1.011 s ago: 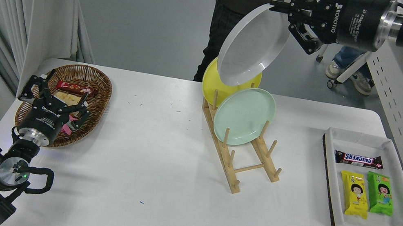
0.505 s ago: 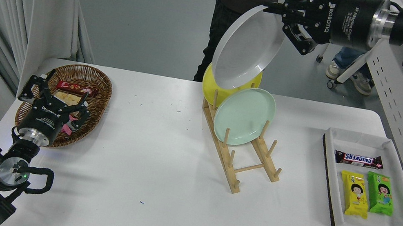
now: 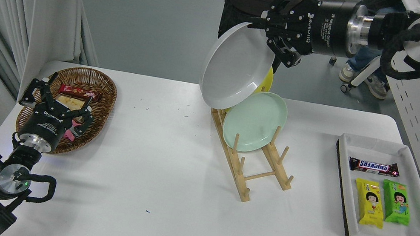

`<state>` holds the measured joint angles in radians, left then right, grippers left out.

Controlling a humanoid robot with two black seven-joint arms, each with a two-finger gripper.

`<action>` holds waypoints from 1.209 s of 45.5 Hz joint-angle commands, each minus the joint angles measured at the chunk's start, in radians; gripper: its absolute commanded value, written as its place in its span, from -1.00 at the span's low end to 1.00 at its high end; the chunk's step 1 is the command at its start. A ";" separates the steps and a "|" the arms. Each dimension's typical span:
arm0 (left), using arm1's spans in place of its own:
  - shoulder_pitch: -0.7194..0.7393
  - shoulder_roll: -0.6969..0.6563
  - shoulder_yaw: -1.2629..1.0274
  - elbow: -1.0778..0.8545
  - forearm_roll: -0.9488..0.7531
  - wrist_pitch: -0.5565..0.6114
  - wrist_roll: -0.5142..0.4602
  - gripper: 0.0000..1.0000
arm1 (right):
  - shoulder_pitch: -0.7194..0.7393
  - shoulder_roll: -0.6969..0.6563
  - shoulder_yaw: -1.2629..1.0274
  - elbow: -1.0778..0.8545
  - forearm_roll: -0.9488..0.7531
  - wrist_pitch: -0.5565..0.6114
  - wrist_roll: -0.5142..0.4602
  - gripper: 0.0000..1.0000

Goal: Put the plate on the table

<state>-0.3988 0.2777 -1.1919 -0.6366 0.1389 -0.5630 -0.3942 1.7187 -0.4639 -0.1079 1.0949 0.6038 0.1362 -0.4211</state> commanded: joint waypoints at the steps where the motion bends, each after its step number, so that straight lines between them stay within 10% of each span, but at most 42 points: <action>1: 0.000 0.000 0.000 0.000 -0.001 0.000 0.000 0.96 | -0.013 0.057 0.013 -0.003 0.008 -0.092 -0.071 -1.00; 55: 0.000 0.000 0.000 0.000 -0.001 0.000 0.000 0.96 | -0.093 0.389 0.091 -0.055 0.044 -0.472 -0.169 -1.00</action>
<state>-0.3989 0.2777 -1.1919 -0.6366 0.1386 -0.5630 -0.3942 1.6555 -0.1474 -0.0270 1.0642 0.6490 -0.2504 -0.5833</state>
